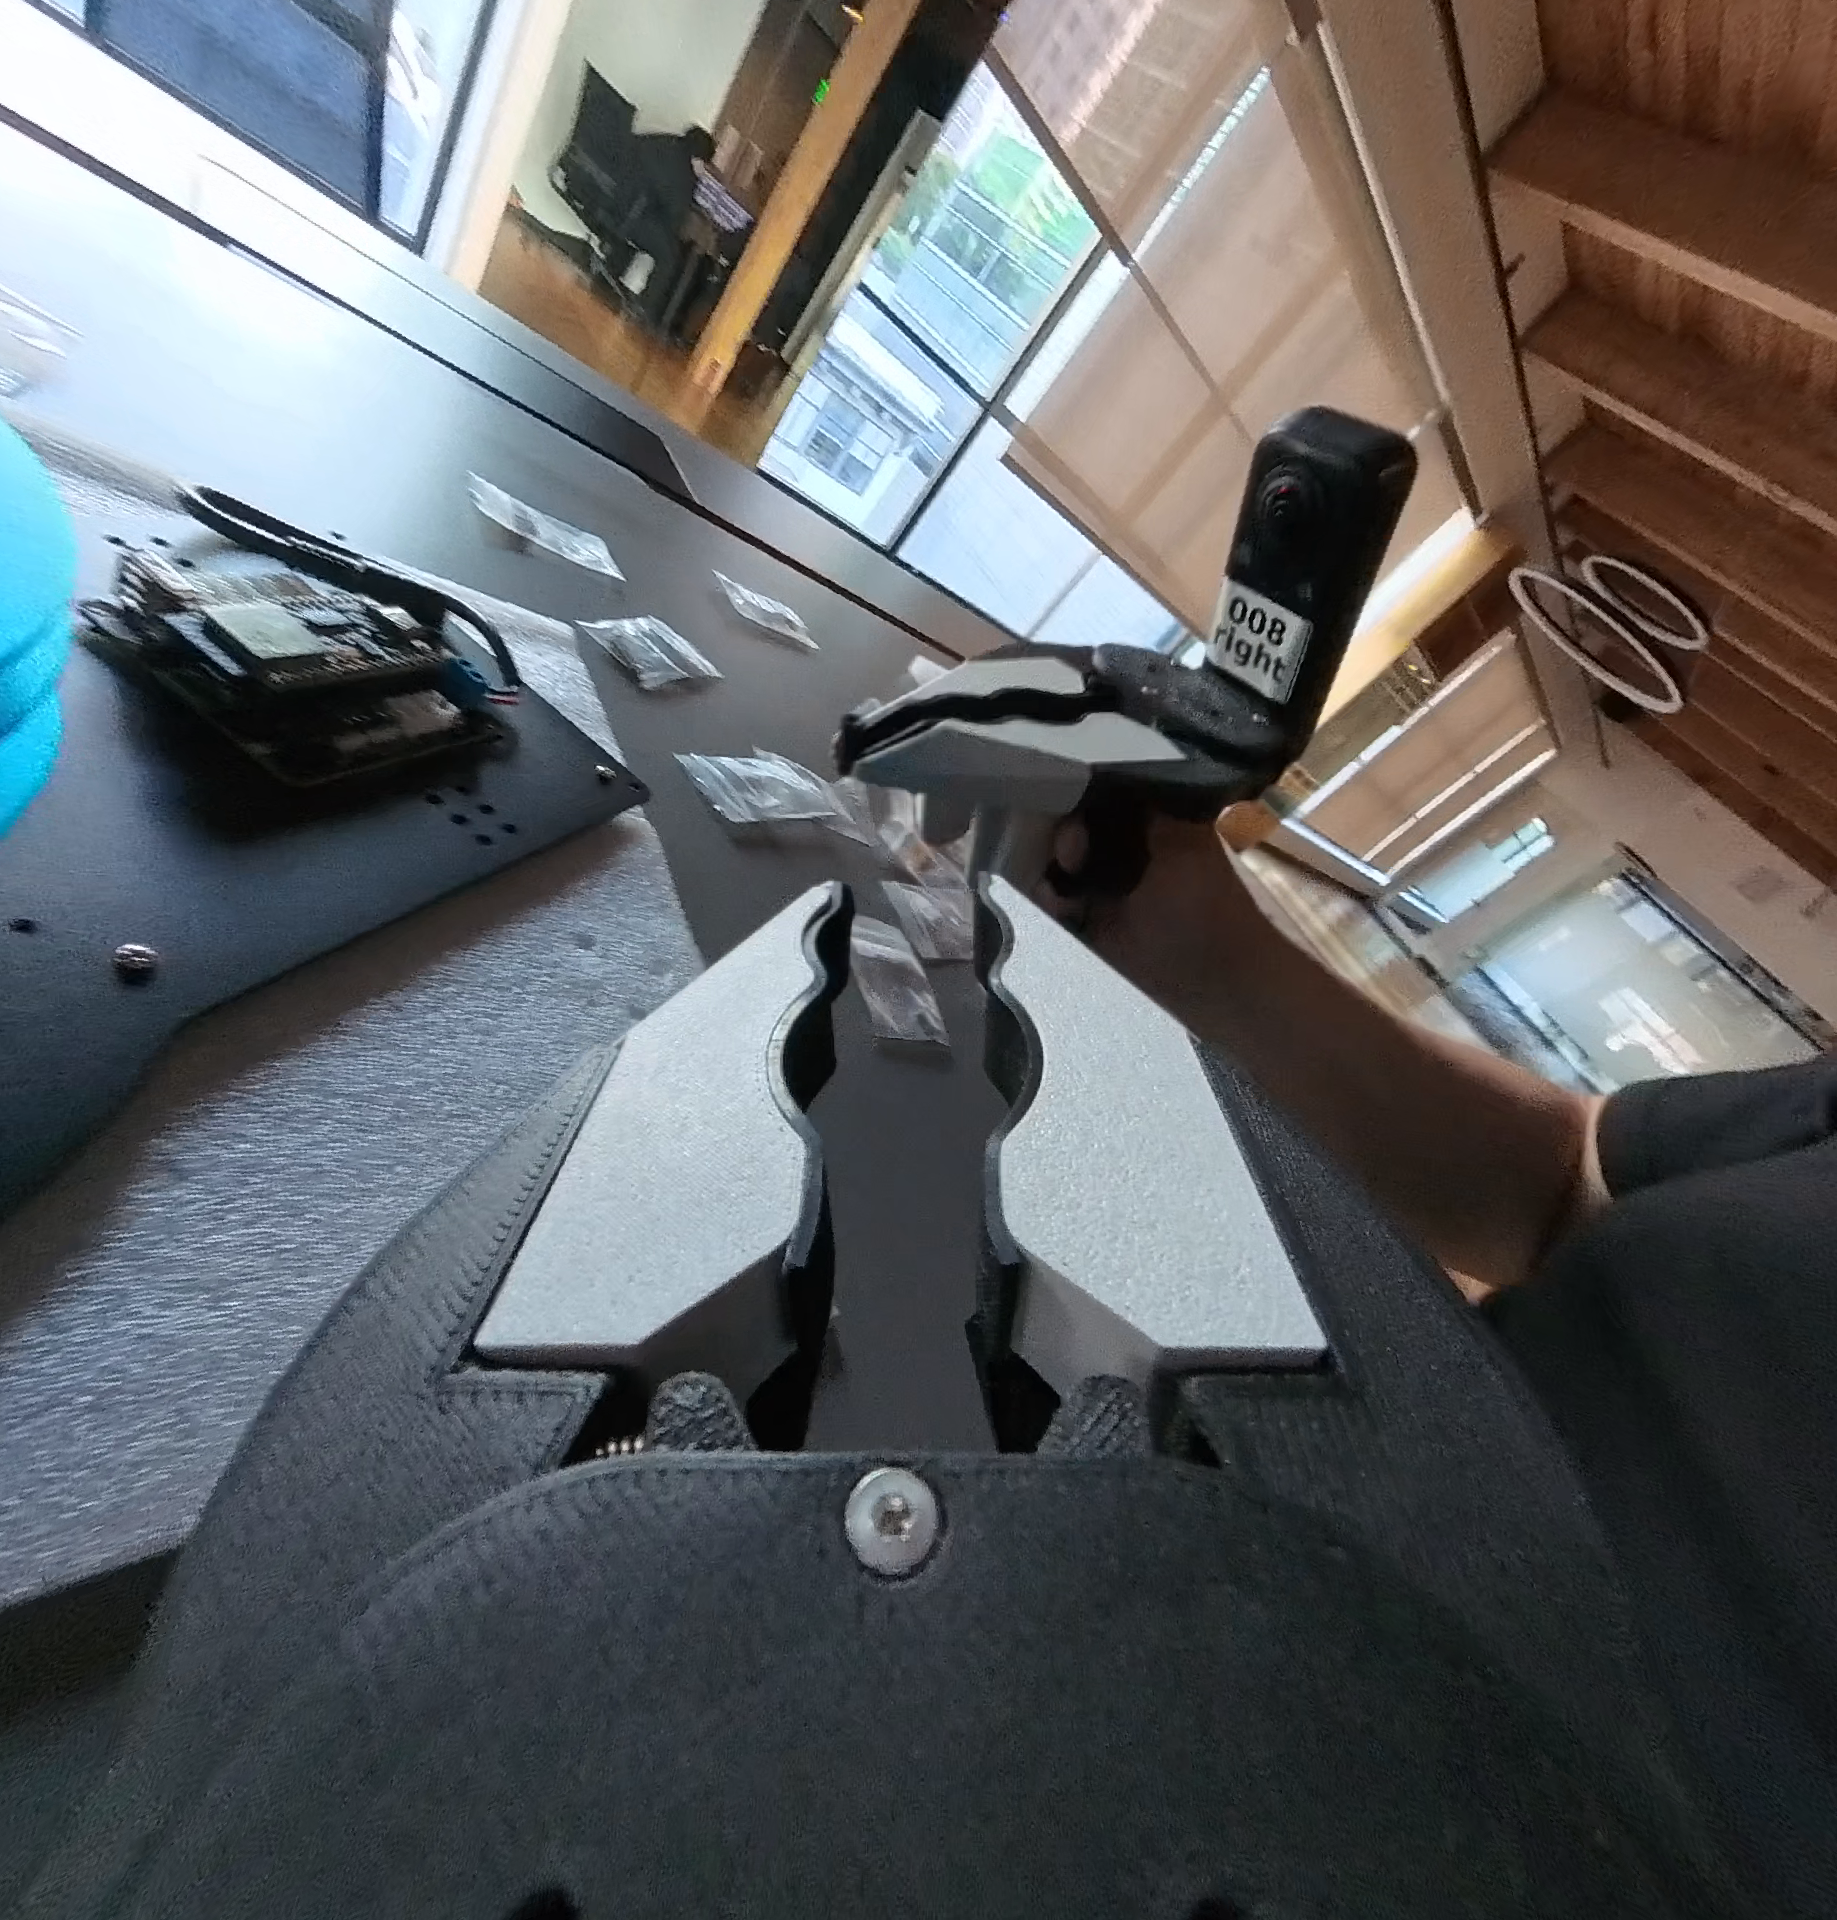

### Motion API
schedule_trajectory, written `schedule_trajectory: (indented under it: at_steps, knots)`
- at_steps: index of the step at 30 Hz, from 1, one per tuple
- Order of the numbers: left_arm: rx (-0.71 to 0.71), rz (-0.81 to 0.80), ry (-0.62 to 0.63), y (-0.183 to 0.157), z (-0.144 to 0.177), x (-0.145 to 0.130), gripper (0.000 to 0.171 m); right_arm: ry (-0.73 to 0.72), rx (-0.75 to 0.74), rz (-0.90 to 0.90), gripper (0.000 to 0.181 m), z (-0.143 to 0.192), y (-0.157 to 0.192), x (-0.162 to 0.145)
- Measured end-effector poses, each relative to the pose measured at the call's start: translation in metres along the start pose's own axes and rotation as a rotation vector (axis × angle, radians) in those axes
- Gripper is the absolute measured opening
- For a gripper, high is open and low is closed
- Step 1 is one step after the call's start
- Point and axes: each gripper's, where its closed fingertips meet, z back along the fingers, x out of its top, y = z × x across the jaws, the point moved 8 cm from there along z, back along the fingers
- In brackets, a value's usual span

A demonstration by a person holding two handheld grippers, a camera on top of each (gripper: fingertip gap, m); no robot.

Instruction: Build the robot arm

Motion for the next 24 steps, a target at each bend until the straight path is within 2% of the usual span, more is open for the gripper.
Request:
schedule_trajectory:
  at_steps: [4,6,15,22,24]
  knots:
    - [0.142,-0.068,-0.01,0.012,0.001,0.006,0.018,-0.063,0.017,-0.073,0.004,-0.028,-0.002,-0.002]
    - [0.147,-0.064,-0.026,0.015,0.0,0.009,0.018,-0.059,0.007,-0.047,0.004,-0.036,-0.002,-0.002]
    - [0.239,-0.068,-0.004,0.036,-0.009,0.007,0.016,0.066,-0.043,0.086,0.004,-0.065,-0.007,-0.007]
    - [0.278,-0.103,0.026,0.039,-0.003,0.002,0.014,0.124,-0.074,0.118,0.004,-0.083,-0.014,-0.008]
    - [0.292,-0.112,0.044,0.039,0.001,0.001,0.014,0.188,-0.059,0.113,0.004,-0.089,-0.012,-0.008]
